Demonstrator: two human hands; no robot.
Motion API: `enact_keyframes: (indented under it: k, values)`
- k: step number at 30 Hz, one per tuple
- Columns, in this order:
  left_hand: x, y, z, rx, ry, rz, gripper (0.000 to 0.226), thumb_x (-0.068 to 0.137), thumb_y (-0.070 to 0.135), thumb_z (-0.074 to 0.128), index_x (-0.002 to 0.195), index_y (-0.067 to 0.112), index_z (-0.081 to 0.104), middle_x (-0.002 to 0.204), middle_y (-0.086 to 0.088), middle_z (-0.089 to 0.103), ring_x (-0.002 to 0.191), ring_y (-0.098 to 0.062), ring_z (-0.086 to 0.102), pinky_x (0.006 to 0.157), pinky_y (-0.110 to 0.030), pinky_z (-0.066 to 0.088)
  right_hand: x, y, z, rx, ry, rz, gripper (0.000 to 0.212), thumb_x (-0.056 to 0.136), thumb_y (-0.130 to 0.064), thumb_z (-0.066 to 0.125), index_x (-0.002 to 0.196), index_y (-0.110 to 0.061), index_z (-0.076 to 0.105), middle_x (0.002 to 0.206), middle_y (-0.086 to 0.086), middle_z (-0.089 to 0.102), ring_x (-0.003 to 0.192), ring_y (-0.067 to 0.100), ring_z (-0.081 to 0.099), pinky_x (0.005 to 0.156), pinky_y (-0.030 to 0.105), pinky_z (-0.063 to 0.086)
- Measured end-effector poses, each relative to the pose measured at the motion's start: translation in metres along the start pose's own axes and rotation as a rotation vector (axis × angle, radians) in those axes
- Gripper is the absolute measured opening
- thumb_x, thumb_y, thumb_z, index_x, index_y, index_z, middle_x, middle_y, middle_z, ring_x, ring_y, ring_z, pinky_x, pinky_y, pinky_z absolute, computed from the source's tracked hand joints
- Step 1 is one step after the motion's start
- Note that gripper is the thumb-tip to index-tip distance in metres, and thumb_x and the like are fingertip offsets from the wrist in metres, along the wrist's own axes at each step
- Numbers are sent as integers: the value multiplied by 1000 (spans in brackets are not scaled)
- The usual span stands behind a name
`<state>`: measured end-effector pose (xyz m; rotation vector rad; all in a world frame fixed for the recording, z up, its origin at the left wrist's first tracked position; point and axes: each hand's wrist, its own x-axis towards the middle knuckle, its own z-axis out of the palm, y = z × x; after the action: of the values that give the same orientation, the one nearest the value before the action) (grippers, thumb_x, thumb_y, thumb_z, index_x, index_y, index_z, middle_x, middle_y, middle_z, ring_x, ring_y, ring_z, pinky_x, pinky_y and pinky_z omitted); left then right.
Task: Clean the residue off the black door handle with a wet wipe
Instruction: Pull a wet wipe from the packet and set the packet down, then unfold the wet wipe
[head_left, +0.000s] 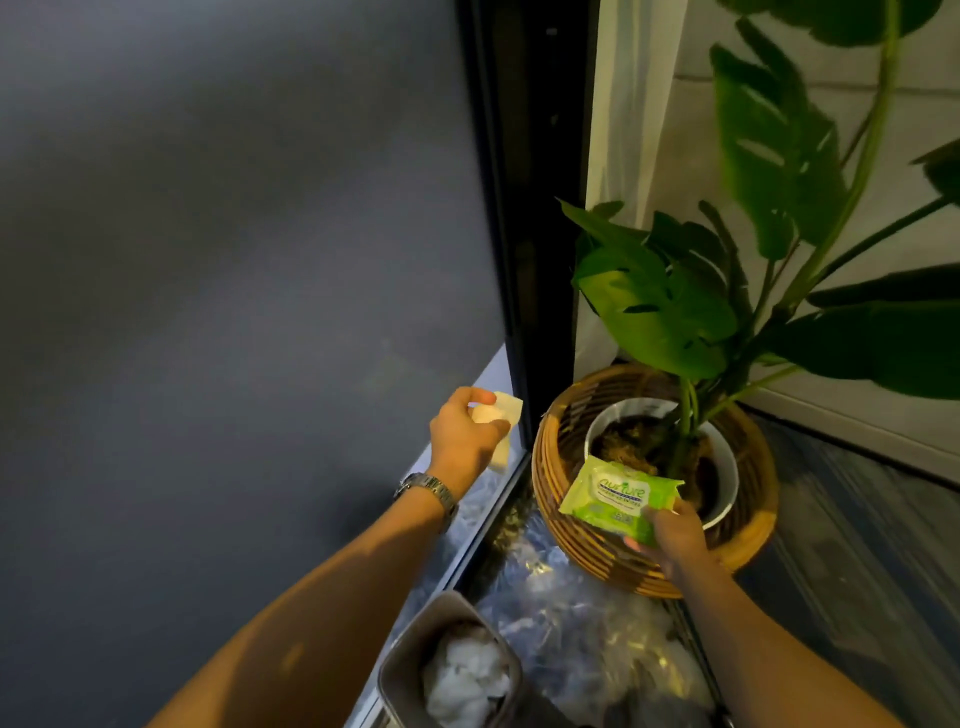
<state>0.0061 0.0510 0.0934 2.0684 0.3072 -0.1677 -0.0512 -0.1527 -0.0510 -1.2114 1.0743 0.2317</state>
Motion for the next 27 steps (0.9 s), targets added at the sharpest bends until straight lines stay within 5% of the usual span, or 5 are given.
enact_keyframes:
  k: [7, 14, 17, 21, 27]
  values:
    - [5, -15, 14, -48, -94, 7, 41, 79, 10, 67, 117, 10, 51, 101, -12, 56, 81, -21, 54, 65, -23, 51, 32, 26, -1, -301, 249, 11, 64, 77, 4, 69, 134, 6, 41, 133, 25, 51, 120, 42, 50, 97, 45, 45]
    - [-8, 3, -5, 62, -113, 7, 15, 76, 10, 69, 91, 12, 66, 85, -3, 60, 81, -18, 55, 58, -18, 43, -19, -25, -5, -611, 284, -71, 65, 81, -15, 70, 135, 3, 37, 138, 29, 40, 124, 42, 42, 103, 47, 38]
    - [-21, 23, -27, 17, -89, -28, 20, 71, 12, 70, 65, 22, 55, 66, 3, 55, 68, -17, 53, 56, -18, 41, -65, -56, 10, -508, -72, -156, 31, 89, -18, 63, 113, 0, 60, 124, 26, 58, 109, 37, 56, 91, 43, 45]
    - [-43, 53, -61, -10, -153, -17, 31, 72, -2, 70, 61, 19, 51, 58, 0, 44, 57, -14, 43, 60, -23, 44, -150, -102, 49, -421, -570, -184, 43, 92, -40, 56, 117, -6, 61, 121, 14, 64, 110, 28, 60, 85, 40, 47]
    - [-80, 105, -133, 19, -31, 171, 31, 67, 2, 72, 61, 25, 53, 61, 2, 48, 61, -14, 45, 60, -23, 43, -245, -159, 99, -347, -905, -421, 12, 90, -27, 59, 97, -21, 68, 81, -3, 70, 80, 12, 63, 72, 25, 46]
